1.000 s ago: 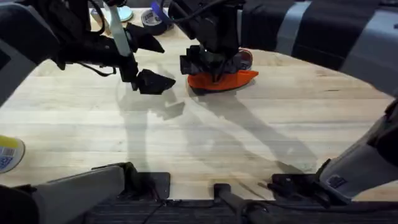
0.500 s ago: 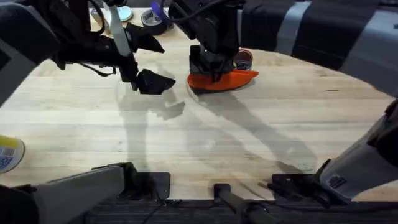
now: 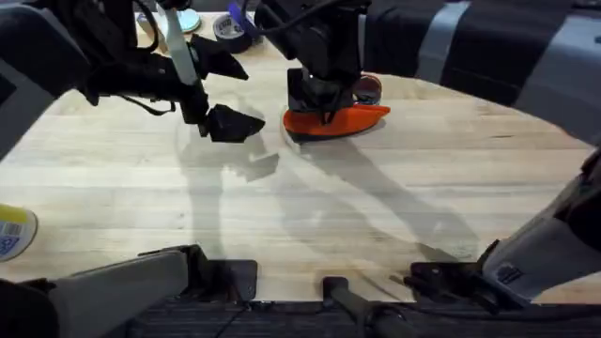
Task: Unzip the bag, pick up the pens from the table one at a time and place them inside, then zip the bag closed.
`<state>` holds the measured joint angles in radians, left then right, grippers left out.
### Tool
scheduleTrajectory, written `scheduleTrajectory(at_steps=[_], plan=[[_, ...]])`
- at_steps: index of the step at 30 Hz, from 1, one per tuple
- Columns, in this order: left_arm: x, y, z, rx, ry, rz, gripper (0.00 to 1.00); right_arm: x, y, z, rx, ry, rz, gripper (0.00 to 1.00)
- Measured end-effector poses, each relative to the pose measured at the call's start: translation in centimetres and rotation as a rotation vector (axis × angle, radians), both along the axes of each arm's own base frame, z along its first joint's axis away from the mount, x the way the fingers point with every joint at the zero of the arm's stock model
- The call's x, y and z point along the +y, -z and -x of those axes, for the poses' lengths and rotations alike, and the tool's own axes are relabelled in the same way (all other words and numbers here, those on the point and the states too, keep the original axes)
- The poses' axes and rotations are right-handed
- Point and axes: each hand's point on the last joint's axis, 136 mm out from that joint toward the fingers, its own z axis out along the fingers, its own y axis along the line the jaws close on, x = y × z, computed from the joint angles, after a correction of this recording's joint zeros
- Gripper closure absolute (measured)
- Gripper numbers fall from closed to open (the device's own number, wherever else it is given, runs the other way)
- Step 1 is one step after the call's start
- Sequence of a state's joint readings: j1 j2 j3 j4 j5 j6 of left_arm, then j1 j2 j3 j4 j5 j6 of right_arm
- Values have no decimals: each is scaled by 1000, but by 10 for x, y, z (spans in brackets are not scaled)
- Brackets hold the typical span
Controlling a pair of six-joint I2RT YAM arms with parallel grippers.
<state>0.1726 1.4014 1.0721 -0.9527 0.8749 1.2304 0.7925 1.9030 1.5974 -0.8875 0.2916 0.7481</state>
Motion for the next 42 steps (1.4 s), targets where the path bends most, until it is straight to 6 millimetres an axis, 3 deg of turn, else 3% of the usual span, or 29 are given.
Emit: scheduleTrajectory(at_steps=[31, 36, 42], plan=[[0, 0, -1, -4, 0, 0, 6, -4, 0, 4, 15, -15, 22, 972], [0, 0, -1, -4, 0, 0, 6, -6, -19, 6, -15, -15, -8, 972], [0, 0, -1, -4, 0, 0, 6, -9, -57, 8, -84, -18, -76, 972]])
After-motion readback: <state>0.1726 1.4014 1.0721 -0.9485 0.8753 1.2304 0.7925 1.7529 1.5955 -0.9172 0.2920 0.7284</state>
